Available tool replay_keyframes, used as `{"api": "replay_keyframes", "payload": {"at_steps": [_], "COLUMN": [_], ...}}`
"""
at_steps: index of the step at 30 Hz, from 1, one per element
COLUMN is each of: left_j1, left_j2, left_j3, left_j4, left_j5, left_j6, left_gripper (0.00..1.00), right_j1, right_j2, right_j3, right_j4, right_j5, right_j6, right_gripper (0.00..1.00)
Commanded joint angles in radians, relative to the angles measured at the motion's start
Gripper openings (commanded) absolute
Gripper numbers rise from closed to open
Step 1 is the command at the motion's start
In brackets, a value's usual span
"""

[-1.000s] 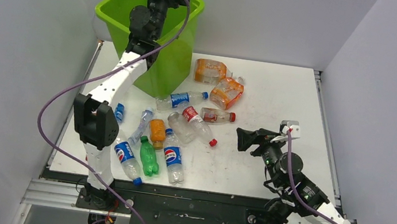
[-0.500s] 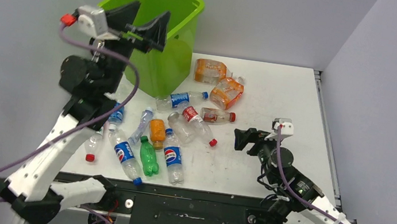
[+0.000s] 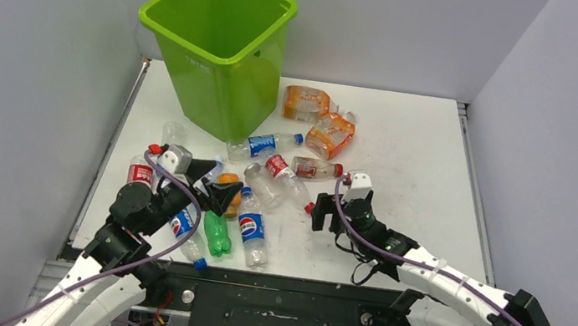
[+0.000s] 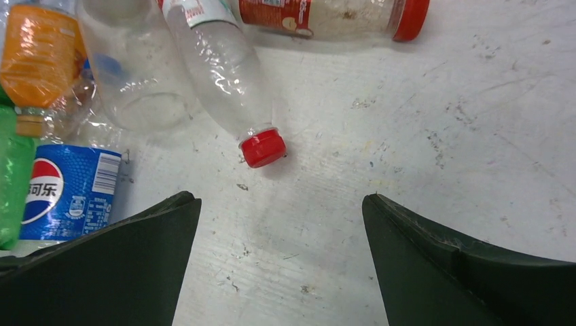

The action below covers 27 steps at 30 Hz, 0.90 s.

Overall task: Put the plastic bottles in the bin
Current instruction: Pick up the plastic bottle at the center of the board.

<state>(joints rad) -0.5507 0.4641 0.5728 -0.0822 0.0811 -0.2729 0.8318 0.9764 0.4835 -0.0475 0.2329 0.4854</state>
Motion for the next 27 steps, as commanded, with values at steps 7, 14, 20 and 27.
{"api": "replay_keyframes", "payload": {"at_steps": [7,14,20,27], "left_j1": [0.007,0.016,0.024,0.026], "left_j2": [-0.022,-0.045,-0.048,-0.039], "left_j3": [-0.064,-0.071,-0.088,-0.092], "left_j4": [0.138,0.13,0.166,0.175], "left_j5": [0.07,0.045,0.081,0.101], "left_j6": [-0.133,-0.146,-0.168,-0.179], "left_gripper": [0.96,0.96,0.96,0.96], "right_j1": [-0.024,-0.04,-0.038,-0.039], "right_j2": [0.242,0.344,0.462,0.564], "right_j3": [0.036,0.052,0.098,0.153], "right_j4": [0.238,0.313,0.362,0.369], "right_j5": [-0.065,-0.113,-0.126,-0.122], "right_j6": [-0.169,-0.212,-0.246,-0.268], "right_gripper": [0.94,0.96,0.97,0.88]}}
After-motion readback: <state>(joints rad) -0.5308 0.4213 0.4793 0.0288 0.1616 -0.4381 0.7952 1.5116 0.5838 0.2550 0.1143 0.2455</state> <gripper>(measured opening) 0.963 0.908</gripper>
